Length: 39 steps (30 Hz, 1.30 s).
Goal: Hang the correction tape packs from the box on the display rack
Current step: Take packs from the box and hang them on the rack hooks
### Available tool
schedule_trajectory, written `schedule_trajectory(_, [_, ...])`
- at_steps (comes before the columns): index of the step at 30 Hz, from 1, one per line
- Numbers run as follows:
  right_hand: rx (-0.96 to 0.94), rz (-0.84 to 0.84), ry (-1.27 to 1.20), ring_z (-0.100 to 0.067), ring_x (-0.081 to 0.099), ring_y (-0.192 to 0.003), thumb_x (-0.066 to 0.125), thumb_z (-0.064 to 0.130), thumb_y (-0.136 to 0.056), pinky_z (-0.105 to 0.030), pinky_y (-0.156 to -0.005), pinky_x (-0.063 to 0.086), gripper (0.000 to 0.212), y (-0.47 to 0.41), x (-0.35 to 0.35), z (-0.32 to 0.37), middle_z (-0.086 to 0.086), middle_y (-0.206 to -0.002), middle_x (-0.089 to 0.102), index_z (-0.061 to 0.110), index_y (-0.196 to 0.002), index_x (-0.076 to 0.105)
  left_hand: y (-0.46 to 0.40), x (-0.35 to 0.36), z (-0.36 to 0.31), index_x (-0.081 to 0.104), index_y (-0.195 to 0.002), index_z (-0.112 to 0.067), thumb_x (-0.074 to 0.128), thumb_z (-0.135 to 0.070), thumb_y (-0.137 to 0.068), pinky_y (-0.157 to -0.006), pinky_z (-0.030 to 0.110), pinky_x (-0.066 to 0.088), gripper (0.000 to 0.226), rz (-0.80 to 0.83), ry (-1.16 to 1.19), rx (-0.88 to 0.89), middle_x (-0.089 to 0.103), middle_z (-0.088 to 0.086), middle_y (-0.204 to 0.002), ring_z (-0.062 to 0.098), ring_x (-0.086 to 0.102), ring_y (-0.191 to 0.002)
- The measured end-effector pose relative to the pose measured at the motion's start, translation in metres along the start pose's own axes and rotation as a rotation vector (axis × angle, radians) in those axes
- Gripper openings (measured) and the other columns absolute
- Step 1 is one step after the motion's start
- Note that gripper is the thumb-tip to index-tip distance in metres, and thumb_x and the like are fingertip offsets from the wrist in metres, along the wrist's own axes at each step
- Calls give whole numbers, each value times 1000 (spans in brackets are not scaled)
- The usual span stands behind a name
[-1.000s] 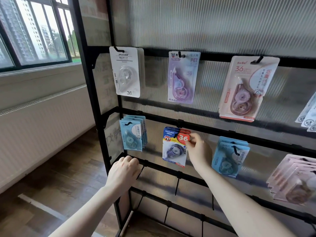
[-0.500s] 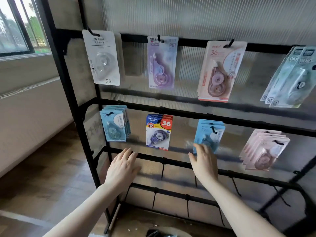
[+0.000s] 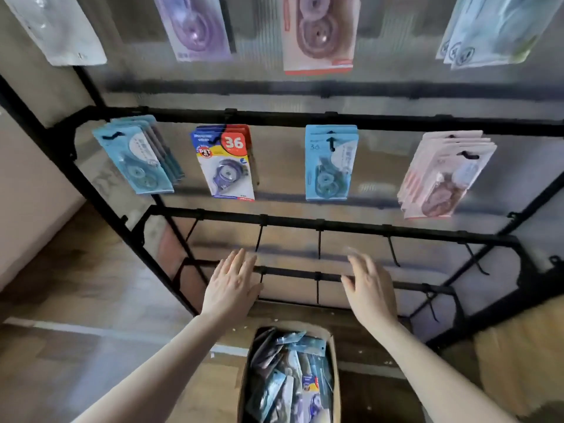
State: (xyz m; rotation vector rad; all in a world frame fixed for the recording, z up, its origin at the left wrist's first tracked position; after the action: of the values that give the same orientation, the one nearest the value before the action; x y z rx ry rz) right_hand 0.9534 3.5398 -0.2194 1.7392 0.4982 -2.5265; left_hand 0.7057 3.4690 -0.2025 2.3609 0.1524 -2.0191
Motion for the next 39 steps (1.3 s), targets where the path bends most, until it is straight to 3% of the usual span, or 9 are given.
schedule_trajectory(3, [1,83,3,-35,61,-106,75,19,-78,-43,-87,51,42,18,20,-26,-18,-119,61,5,-116,64,10,37,-21,21,-151,-20,41,-46,-98,-119,33,4,63,50,44,-66,13,5,-160,20,5,-148])
schedule_trajectory(8, [6,256,-8,-32,48,-125,60,26,-91,-41,-101,41,45,53,63,-59,-15,-138,48,10,-132,52,34,114,-38,14,-152,-21,38,-47,-98,-119,31,-2,64,213,39,-159,6,3,-161,17,0,-148])
schedule_trajectory(11, [21,309,14,-35,54,-119,68,22,-85,-44,-100,42,44,76,99,-76,-19,-130,55,6,-125,59,49,164,-38,12,-153,-22,37,-49,-98,-118,31,0,66,312,50,-189,5,3,-161,18,0,-148])
schedule_trajectory(17, [73,470,10,-34,44,-129,62,22,-90,-43,-107,35,47,130,193,-103,-17,-139,47,8,-133,51,78,278,-5,16,-152,-22,44,-47,-96,-118,33,9,67,442,44,-248,14,3,-160,20,10,-147])
schedule_trajectory(23, [137,587,13,-36,47,-126,65,20,-87,-44,-104,38,49,182,281,-117,-20,-137,48,6,-132,51,118,382,28,11,-153,-22,36,-46,-99,-118,32,8,63,613,68,-284,9,2,-161,19,5,-148])
schedule_trajectory(33, [141,684,22,-38,45,-127,63,18,-87,-48,-104,37,50,216,379,-130,-21,-137,47,3,-133,49,143,504,58,13,-153,-20,32,-48,-100,-117,31,11,62,760,148,-349,10,2,-161,17,7,-148])
schedule_trajectory(39, [77,739,53,-36,43,-128,56,23,-91,-48,-106,34,50,218,422,-139,-19,-138,44,6,-136,45,136,557,67,15,-152,-15,33,-45,-101,-115,33,16,62,744,203,-430,15,6,-160,20,13,-146])
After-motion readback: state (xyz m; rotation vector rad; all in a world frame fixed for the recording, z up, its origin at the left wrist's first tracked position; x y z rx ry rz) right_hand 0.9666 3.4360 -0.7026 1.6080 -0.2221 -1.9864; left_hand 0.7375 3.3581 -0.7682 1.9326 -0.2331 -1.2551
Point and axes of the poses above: each hand's wrist, its own y-axis away from the middle knuckle, its own x-axis out of the palm, z = x × y, the point moved 5 cm from there along -y, towards the middle knuckle
